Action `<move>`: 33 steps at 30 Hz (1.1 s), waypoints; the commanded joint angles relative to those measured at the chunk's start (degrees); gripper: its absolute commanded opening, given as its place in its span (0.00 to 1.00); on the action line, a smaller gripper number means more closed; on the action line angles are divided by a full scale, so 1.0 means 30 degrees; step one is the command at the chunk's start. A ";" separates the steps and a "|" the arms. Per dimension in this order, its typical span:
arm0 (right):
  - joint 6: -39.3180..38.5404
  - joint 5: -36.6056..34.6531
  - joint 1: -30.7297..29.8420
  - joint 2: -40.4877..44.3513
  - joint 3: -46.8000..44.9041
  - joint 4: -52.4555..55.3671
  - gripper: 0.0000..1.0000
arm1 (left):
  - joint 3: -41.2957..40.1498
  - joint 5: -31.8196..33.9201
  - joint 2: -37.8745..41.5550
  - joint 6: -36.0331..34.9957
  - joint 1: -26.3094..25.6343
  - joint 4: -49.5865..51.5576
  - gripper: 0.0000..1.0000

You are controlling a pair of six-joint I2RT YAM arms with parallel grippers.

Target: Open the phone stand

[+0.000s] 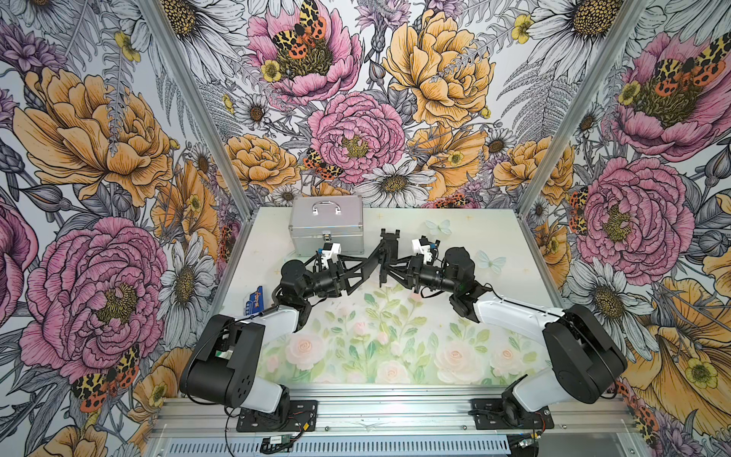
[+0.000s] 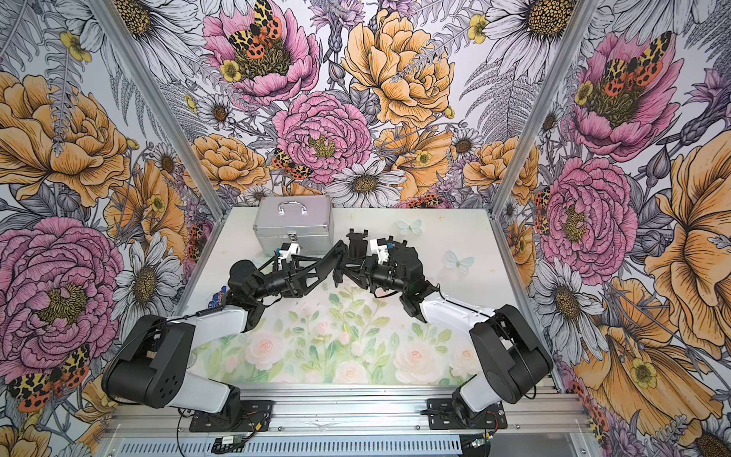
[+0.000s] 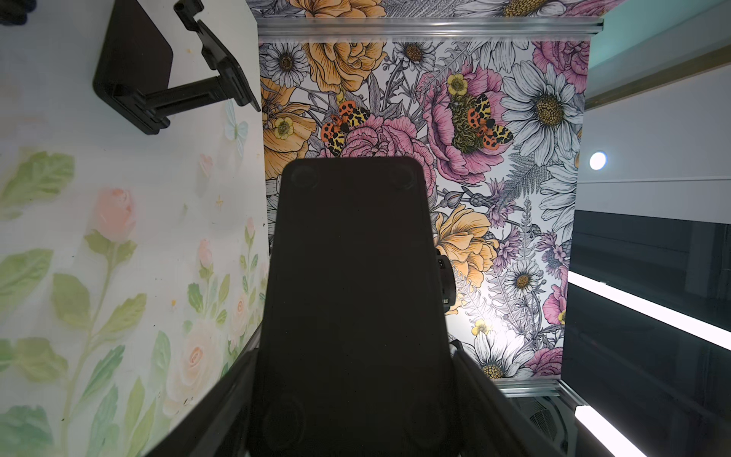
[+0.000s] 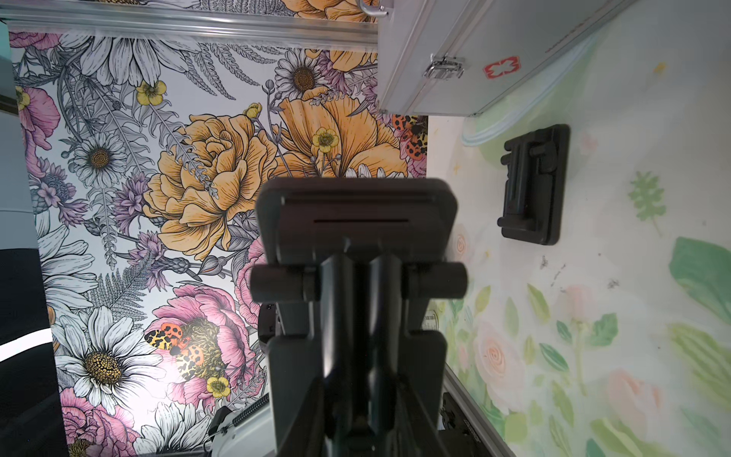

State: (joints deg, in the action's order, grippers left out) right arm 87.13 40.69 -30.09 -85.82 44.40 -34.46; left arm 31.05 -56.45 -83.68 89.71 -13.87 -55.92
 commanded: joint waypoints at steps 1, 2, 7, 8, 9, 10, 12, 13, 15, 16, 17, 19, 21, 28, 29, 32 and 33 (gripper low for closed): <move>-0.0344 -0.0828 0.1271 0.0937 -0.0515 0.1011 0.00 | -0.0218 0.0250 0.0749 -0.0239 0.1555 -0.0989 0.56; -0.0334 -0.0798 0.1376 0.1052 -0.0576 0.1070 0.00 | -0.0213 0.0149 0.0765 -0.0197 0.1745 -0.0986 0.56; -0.0456 -0.0621 0.1555 0.1105 -0.0594 0.1345 0.00 | -0.0110 -0.0101 0.0843 -0.0109 0.2118 -0.0902 0.55; -0.0422 -0.0587 0.1533 0.1008 -0.0530 0.1349 0.00 | -0.0149 -0.0115 0.0823 -0.0115 0.2111 -0.0901 0.56; -0.0407 -0.0536 0.1520 0.0940 -0.0455 0.1349 0.00 | -0.0181 -0.0115 0.0825 -0.0081 0.2103 -0.0901 0.55; -0.0442 -0.0409 0.1504 0.0813 -0.0262 0.1342 0.00 | -0.0212 -0.0108 0.0867 -0.0054 0.2088 -0.0901 0.55; -0.0506 -0.0243 0.1429 0.0610 0.0094 0.1513 0.00 | -0.0283 -0.0063 0.0938 -0.0079 0.2074 -0.0904 0.55; -0.0537 -0.0159 0.1416 0.0492 0.0221 0.1582 0.00 | -0.0324 -0.0050 0.0967 -0.0051 0.2048 -0.0901 0.55; -0.0629 0.0027 0.1379 0.0221 0.0624 0.1796 0.00 | -0.0330 -0.0073 0.0969 -0.0050 0.1932 -0.0872 0.55; -0.0705 0.0116 0.1357 0.0126 0.0764 0.1914 0.08 | -0.0324 -0.0079 0.0969 -0.0025 0.1899 -0.0857 0.55; -0.0833 0.0205 0.1384 0.0073 0.0932 0.2096 0.26 | -0.0302 -0.0048 0.0984 0.0001 0.1856 -0.0869 0.55; -0.1764 0.0155 0.1516 0.0306 0.1478 0.3558 0.58 | -0.0271 -0.0046 0.1154 -0.0071 0.1810 -0.0623 0.55; -0.3580 -0.0175 0.1576 0.0788 0.2524 0.6614 0.68 | -0.0197 -0.0040 0.1495 -0.0667 0.1766 0.0522 0.55; -1.2607 -0.5583 0.0681 0.1044 0.9651 2.1616 0.67 | 0.1283 0.0377 0.3813 -0.6931 0.1240 1.1046 0.55; -1.3360 -0.6698 0.0333 0.0848 1.0392 2.2812 0.65 | 0.1666 0.0556 0.4054 -0.8005 0.1139 1.2775 0.55; -1.4851 -0.8967 -0.0888 -0.0002 1.2411 2.5191 0.60 | 0.2261 0.0977 0.4388 -0.9514 0.1058 1.5215 0.52; -1.5094 -0.9543 -0.1320 -0.0320 1.2932 2.5744 0.59 | 0.2355 0.1129 0.4382 -0.9747 0.1042 1.5787 0.49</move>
State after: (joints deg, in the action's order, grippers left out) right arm 51.18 21.67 -31.38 -84.60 79.92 27.99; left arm 36.07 -55.31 -71.75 68.95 -10.35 -20.34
